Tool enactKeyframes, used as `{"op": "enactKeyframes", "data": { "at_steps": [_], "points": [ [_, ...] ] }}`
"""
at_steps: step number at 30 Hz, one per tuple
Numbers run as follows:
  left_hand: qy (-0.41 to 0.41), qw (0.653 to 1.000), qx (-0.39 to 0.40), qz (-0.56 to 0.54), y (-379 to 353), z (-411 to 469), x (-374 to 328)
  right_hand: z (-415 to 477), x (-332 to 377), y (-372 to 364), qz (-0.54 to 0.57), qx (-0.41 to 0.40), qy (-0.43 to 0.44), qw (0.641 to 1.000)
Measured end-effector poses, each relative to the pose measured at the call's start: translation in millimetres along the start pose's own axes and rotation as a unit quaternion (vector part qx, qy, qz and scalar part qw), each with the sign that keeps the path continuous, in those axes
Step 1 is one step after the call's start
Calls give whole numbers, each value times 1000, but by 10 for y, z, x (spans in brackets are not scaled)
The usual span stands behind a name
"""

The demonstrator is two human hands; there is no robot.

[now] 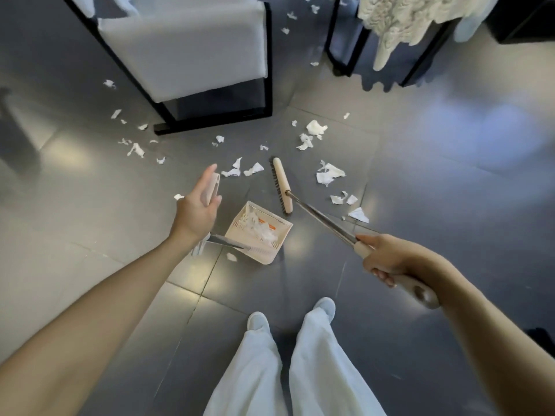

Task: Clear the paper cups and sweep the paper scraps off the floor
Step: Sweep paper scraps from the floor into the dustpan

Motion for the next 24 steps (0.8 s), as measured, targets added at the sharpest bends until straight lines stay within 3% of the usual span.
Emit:
{"op": "enactKeyframes", "data": {
  "at_steps": [8,12,18,24],
  "points": [
    [-46,998,49,2,-1034,61,-997,184,-1028,435,103,-145,-36,983],
    [-75,994,68,28,-1482,176,-1407,178,-1544,725,91,-176,-82,977],
    [-93,990,99,36,-2050,373,-1892,425,-2036,910,124,-150,-102,976],
    [-86,990,99,59,-2303,694,-2169,475,-1942,717,111,-37,-56,992]
  ]
}}
Point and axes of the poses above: each hand's wrist, its own z-axis towards the middle knuckle, its own y-axis out of the back of the hand, x = y × z, the point moved 7 cm from there along z, towards the middle knuckle, and after that the axes turned 6 degrees about z, right-handed, at the moved point
